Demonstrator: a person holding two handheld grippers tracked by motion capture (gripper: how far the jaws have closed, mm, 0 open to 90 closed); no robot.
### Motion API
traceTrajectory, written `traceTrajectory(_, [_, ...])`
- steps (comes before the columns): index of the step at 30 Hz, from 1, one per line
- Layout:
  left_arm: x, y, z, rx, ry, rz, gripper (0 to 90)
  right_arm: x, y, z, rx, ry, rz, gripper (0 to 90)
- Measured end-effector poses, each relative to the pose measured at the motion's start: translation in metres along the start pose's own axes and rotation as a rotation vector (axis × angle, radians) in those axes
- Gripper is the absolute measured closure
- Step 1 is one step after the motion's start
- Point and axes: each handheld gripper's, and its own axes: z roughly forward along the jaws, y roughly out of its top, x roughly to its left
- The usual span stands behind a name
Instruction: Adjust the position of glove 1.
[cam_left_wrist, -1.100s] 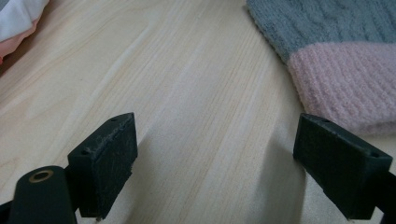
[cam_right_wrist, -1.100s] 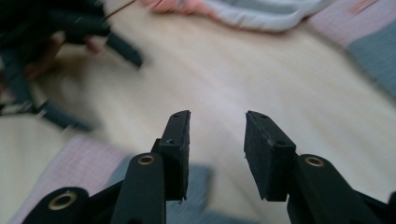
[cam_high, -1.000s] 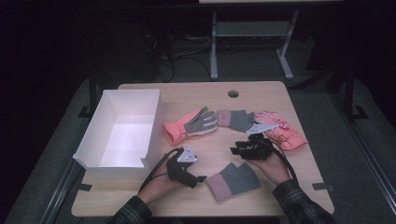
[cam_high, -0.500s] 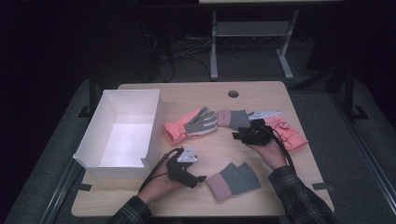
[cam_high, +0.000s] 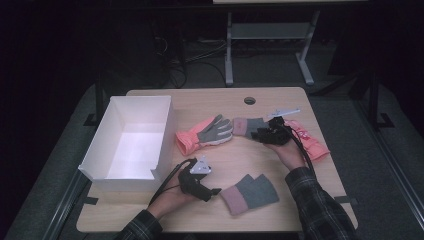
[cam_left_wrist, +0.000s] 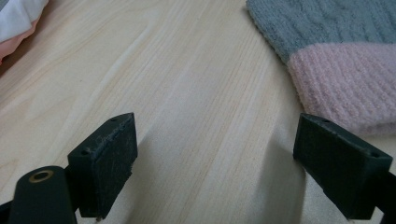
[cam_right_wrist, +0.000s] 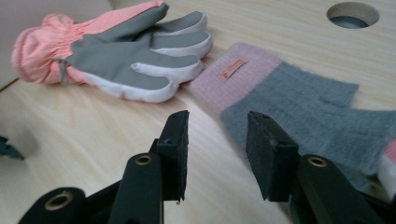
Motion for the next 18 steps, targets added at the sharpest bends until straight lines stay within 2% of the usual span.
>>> traceTrajectory(1, [0.000, 0.000, 0.000, 0.000, 0.002, -0.001, 12.8, -0.002, 0.003, 0.002, 0.013, 0.003, 0.009, 57.7])
traceTrajectory(3, [0.000, 0.000, 0.000, 0.001, 0.000, -0.002, 12.8, -0.003, 0.009, 0.004, -0.008, -0.016, -0.004, 58.6])
traceTrajectory(4, [-0.001, 0.000, 0.000, 0.001, -0.001, -0.008, 12.8, -0.006, 0.013, 0.006, 0.015, -0.010, 0.006, 58.1])
traceTrajectory(6, [-0.001, 0.000, 0.000, 0.000, -0.001, -0.008, 12.8, -0.009, 0.018, 0.010, -0.004, -0.023, 0.014, 59.3])
traceTrajectory(9, [-0.001, 0.000, 0.000, 0.000, -0.001, -0.009, 12.8, -0.016, 0.025, 0.018, 0.029, -0.029, 0.026, 58.7])
traceTrajectory(10, [-0.001, 0.000, 0.000, 0.000, -0.001, -0.008, 12.8, -0.016, 0.026, 0.020, 0.018, -0.041, 0.029, 59.9])
traceTrajectory(12, [0.000, 0.000, 0.000, 0.000, 0.002, 0.001, 12.8, -0.016, 0.027, 0.023, 0.014, -0.060, 0.019, 60.3])
traceTrajectory(13, [0.000, 0.000, 0.000, 0.003, -0.001, -0.002, 12.8, -0.022, 0.026, 0.029, 0.013, -0.080, 0.022, 60.4])
traceTrajectory(15, [-0.001, 0.000, 0.000, 0.003, -0.002, -0.001, 12.8, -0.025, 0.025, 0.034, 0.032, -0.087, 0.047, 59.7])
traceTrajectory(18, [-0.001, 0.000, 0.000, 0.004, -0.001, 0.001, 12.8, -0.027, 0.024, 0.041, 0.029, -0.102, 0.038, 60.2])
